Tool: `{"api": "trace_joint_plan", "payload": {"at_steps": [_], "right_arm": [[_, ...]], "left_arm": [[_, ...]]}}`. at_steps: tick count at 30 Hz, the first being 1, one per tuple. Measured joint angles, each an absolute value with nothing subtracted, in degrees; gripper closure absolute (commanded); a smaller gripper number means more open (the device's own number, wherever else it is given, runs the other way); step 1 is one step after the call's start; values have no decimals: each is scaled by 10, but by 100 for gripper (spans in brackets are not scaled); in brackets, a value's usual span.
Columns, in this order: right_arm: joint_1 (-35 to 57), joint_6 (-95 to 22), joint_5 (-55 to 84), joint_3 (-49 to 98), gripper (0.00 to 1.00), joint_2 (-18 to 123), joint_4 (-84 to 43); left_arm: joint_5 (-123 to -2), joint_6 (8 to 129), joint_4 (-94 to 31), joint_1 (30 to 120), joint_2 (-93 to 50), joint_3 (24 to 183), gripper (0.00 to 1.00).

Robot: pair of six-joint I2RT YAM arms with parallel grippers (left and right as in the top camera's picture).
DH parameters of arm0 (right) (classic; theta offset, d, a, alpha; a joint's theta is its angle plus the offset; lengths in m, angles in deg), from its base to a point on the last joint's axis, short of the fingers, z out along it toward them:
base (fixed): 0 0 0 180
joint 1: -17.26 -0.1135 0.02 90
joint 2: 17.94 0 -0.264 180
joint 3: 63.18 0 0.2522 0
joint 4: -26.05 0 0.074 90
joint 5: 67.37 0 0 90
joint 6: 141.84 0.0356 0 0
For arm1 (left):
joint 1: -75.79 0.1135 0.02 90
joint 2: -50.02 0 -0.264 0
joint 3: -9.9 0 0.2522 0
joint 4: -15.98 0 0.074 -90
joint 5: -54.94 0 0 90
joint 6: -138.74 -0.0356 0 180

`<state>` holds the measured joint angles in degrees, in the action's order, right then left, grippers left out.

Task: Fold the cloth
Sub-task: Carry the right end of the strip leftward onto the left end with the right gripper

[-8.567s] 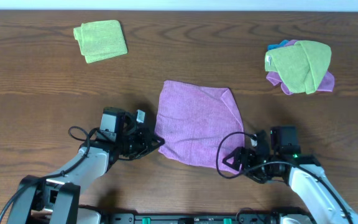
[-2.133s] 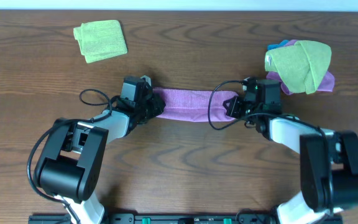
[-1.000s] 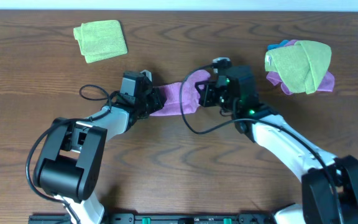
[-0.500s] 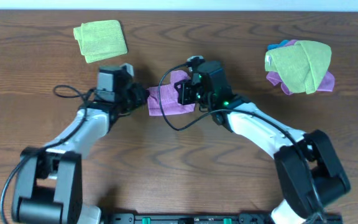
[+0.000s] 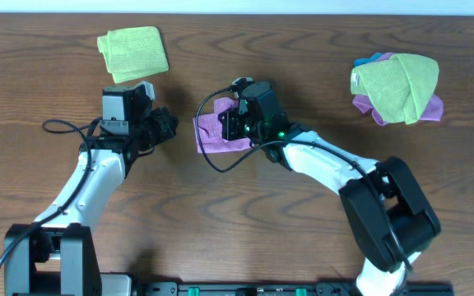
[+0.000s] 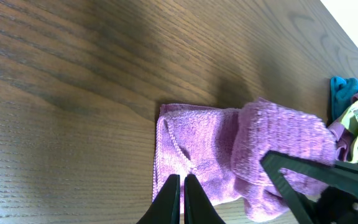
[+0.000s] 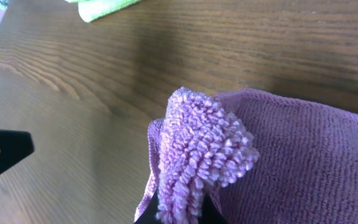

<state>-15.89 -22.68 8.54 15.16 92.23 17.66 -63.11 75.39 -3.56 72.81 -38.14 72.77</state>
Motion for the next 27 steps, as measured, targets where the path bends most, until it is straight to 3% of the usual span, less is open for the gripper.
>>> {"api": "trace_joint_plan", "payload": {"at_steps": [4,7,14,19,27], "right_arm": [[-159,-227,88,164,98,933,177],[-159,-224,88,170,85,938,177],[-172,-222,90,172,72,942,166],[-185,-222,77,172,55,942,164],[-197,-223,50,172,49,942,165]], "left_arm": [[-631,753,-36,728,-381,728,94],[-631,753,-36,728,-381,728,94],[-631,752,-37,736,-381,728,94],[-632,752,-38,760,-375,728,94],[-632,752,-38,792,-351,728,94]]}}
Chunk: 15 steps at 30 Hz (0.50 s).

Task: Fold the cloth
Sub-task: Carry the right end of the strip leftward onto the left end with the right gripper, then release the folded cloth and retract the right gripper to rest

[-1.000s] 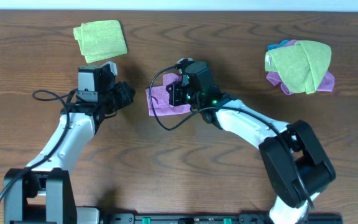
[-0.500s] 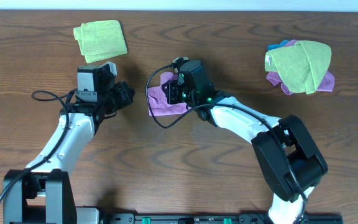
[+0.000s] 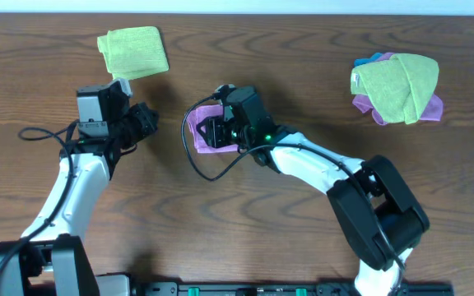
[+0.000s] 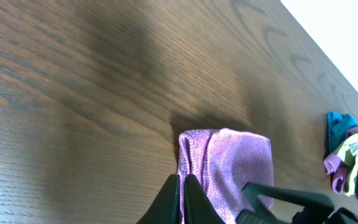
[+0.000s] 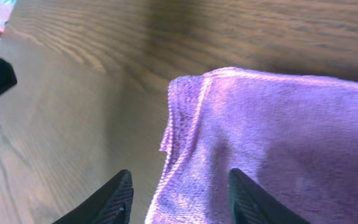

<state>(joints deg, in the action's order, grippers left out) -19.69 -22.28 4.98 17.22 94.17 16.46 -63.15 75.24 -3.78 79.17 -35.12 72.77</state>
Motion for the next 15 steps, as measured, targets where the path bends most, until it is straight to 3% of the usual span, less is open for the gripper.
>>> {"api": "trace_joint_plan", "payload": {"at_steps": [2,5,10,12,15], "right_arm": [[-197,-223,43,172,47,942,165],[-196,-223,39,172,43,941,161],[-184,-243,39,173,25,908,102],[-174,-259,41,173,4,881,65],[-156,-299,43,174,1,831,11]], "left_arm": [[-632,752,-39,792,-349,728,90],[-632,750,-54,792,-347,728,73],[-637,745,-86,793,-345,728,45],[-645,741,-91,794,-345,728,32],[-664,741,-94,794,-345,728,3]]}}
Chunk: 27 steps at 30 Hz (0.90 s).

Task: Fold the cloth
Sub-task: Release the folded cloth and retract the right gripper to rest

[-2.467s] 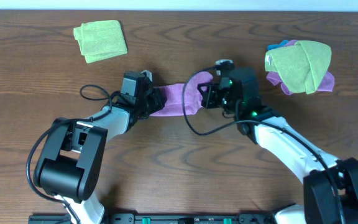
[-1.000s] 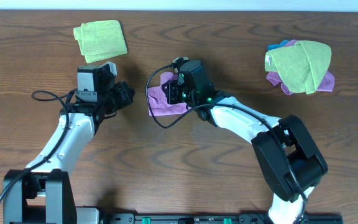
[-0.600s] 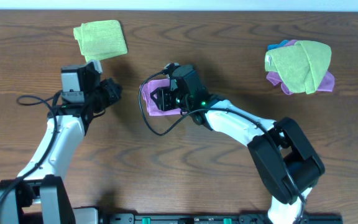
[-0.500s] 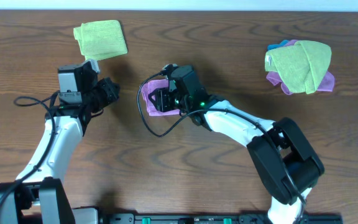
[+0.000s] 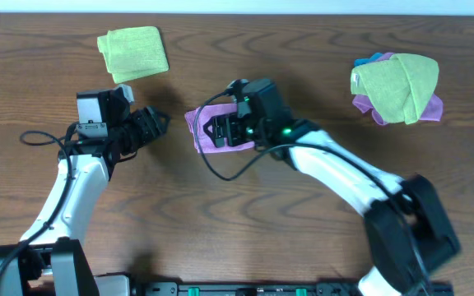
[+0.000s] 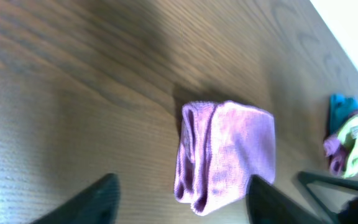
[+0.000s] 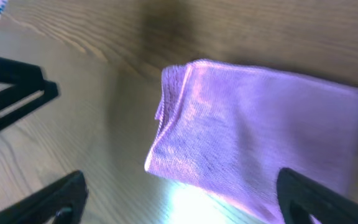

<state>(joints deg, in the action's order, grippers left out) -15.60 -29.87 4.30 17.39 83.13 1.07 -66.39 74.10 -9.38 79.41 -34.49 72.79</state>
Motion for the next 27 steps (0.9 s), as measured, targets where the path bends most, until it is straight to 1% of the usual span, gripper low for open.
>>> {"api": "trace_joint_plan", "payload": {"at_steps": [1,5,11,14,18,23,27], "right_arm": [[-151,-313,44,174,1,814,-7],[-131,-359,50,177,1,756,-94],[-98,-432,83,177,1,659,-274],[-88,-452,103,173,1,600,-325],[-67,-461,126,121,1,476,-342],[-28,-458,133,-8,1,302,-358],[-20,-433,132,-103,1,152,-376]], "left_arm": [[-669,742,-94,794,-345,728,5],[-695,746,-99,794,-345,728,5],[-727,764,-100,794,-345,728,5],[-739,778,-101,794,-344,728,5],[-743,794,-114,790,-344,728,5],[-748,804,-130,769,-344,728,5],[-750,809,-142,755,-344,728,5]]}}
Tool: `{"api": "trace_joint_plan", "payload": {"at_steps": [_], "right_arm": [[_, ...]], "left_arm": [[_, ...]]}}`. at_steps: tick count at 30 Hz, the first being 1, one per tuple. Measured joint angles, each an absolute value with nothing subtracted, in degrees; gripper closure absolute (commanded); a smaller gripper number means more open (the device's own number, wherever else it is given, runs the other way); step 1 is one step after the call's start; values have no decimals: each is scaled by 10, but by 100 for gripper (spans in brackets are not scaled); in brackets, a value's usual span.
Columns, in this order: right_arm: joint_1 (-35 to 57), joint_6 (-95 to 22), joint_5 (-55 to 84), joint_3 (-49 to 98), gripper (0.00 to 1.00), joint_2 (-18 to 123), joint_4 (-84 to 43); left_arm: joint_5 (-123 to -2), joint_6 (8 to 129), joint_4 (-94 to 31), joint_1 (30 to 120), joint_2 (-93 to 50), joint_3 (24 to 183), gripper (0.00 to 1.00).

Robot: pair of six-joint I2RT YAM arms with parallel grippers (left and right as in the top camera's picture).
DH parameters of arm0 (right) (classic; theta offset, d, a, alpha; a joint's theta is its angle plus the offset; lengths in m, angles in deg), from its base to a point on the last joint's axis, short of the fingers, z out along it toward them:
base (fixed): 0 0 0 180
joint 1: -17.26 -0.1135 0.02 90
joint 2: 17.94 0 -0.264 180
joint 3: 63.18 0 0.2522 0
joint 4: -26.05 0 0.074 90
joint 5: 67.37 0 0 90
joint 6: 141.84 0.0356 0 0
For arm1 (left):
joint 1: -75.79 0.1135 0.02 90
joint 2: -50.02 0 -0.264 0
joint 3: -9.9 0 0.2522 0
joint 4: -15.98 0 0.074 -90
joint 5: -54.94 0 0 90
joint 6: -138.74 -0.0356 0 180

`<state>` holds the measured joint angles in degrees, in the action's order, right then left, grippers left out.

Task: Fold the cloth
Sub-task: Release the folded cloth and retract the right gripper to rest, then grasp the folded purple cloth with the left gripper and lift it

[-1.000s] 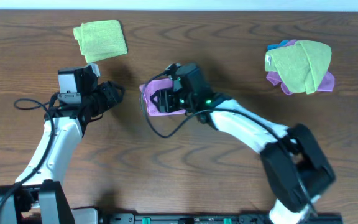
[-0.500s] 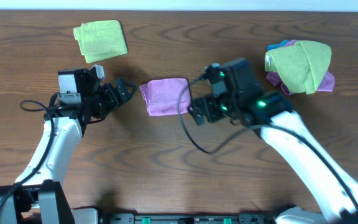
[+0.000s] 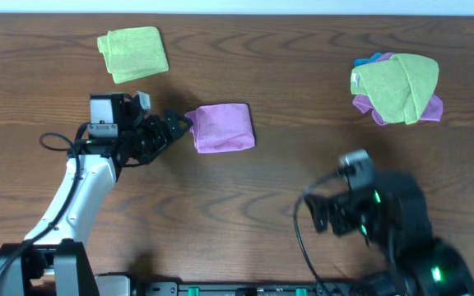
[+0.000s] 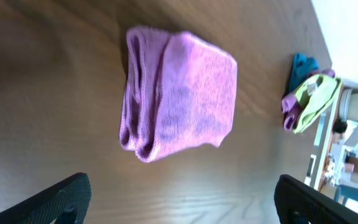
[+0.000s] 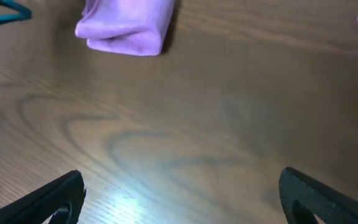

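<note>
The purple cloth point(image 3: 223, 127) lies folded into a small thick rectangle on the wooden table point(image 3: 303, 164). It also shows in the left wrist view as the cloth point(image 4: 179, 93) and far off in the right wrist view as the cloth point(image 5: 126, 25). My left gripper point(image 3: 174, 130) is open just left of the cloth, its jaws spread wide point(image 4: 179, 199) with nothing between them. My right gripper point(image 3: 332, 215) hovers open and blurred over the near right of the table, far from the cloth, with bare wood between its jaws point(image 5: 182, 199).
A folded green cloth point(image 3: 132, 53) lies at the far left. A heap of green, purple and blue cloths point(image 3: 397, 86) sits at the far right, also seen from the left wrist as the heap point(image 4: 309, 93).
My right arm has left the purple cloth and now sits at the near right of the table. My left gripper has moved closer to the cloth's left edge. Both stay open.
First my right gripper was shut on a raised flap of the purple cloth, with the left gripper shut beside it. Then the flap lay flat and the right jaws had parted. Later both grippers were open by the folded cloth. Now the right arm is drawn back.
</note>
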<state>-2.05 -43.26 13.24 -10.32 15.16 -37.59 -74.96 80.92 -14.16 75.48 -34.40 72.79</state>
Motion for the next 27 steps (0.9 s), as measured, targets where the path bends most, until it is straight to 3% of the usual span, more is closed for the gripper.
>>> {"api": "trace_joint_plan", "payload": {"at_steps": [8,17,27], "right_arm": [[-19,-347,133,-184,1,-65,-412],[-19,-260,133,-185,1,-85,-410],[-19,-237,133,-185,1,-85,-413]], "left_arm": [[-738,824,-170,744,-344,728,5],[-734,854,-165,741,-397,722,5],[-737,894,-95,724,-465,720,4]]}}
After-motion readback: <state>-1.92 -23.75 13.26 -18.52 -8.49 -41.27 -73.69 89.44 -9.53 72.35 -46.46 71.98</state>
